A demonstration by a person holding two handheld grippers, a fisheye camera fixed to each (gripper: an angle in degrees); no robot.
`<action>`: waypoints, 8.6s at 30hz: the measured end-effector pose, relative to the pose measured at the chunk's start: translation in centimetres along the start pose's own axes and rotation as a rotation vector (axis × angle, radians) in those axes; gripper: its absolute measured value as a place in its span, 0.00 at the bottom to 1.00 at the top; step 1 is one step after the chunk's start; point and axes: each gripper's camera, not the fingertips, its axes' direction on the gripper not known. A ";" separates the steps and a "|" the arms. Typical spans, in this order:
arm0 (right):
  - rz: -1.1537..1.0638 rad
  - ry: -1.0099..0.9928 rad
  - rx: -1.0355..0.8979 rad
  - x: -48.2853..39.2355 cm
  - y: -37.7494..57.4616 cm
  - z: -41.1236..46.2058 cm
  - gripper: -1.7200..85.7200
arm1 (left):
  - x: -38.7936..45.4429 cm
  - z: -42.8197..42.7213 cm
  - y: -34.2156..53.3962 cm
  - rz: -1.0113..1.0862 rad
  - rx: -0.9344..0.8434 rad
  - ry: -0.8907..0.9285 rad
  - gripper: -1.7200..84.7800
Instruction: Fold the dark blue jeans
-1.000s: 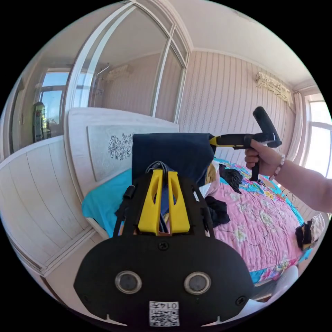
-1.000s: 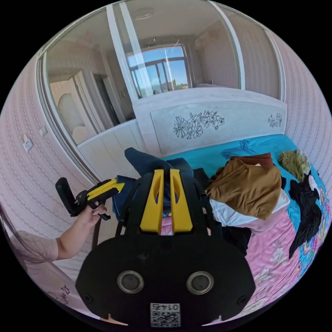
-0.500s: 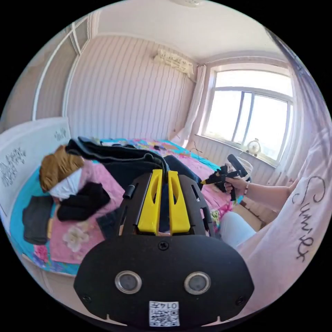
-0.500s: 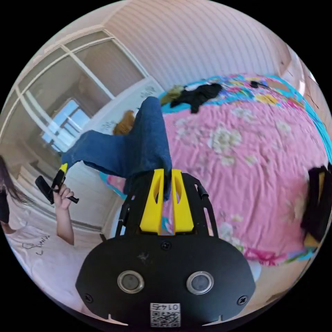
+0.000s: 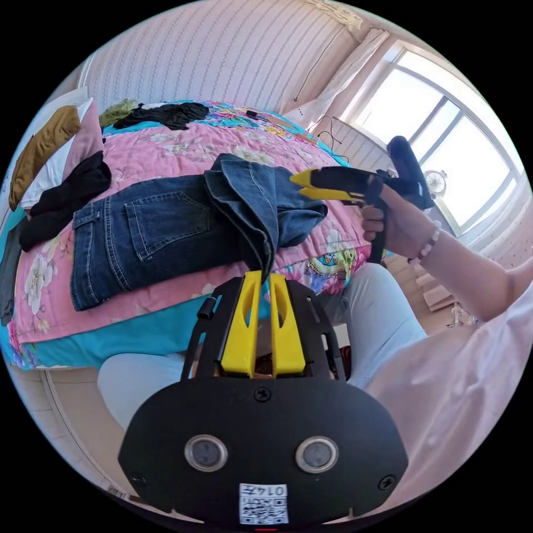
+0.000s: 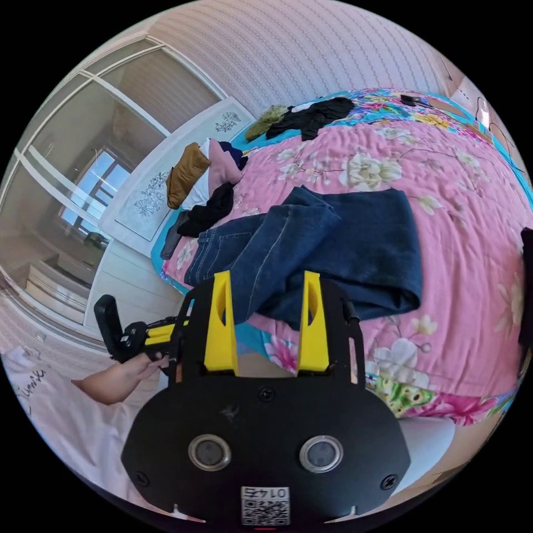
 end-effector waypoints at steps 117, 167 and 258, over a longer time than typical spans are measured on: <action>0.000 0.517 -0.236 28.0 -7.3 -28.1 0.03 | -5.6 9.0 -47.1 0.450 -0.345 -0.115 0.13; -0.099 0.475 0.162 28.7 10.6 -48.7 0.08 | 8.7 3.1 -36.2 0.377 -0.268 -0.147 0.07; -0.615 0.091 -0.284 -11.7 -20.5 10.8 0.10 | -37.5 -16.6 -8.2 -0.543 0.164 -0.492 0.09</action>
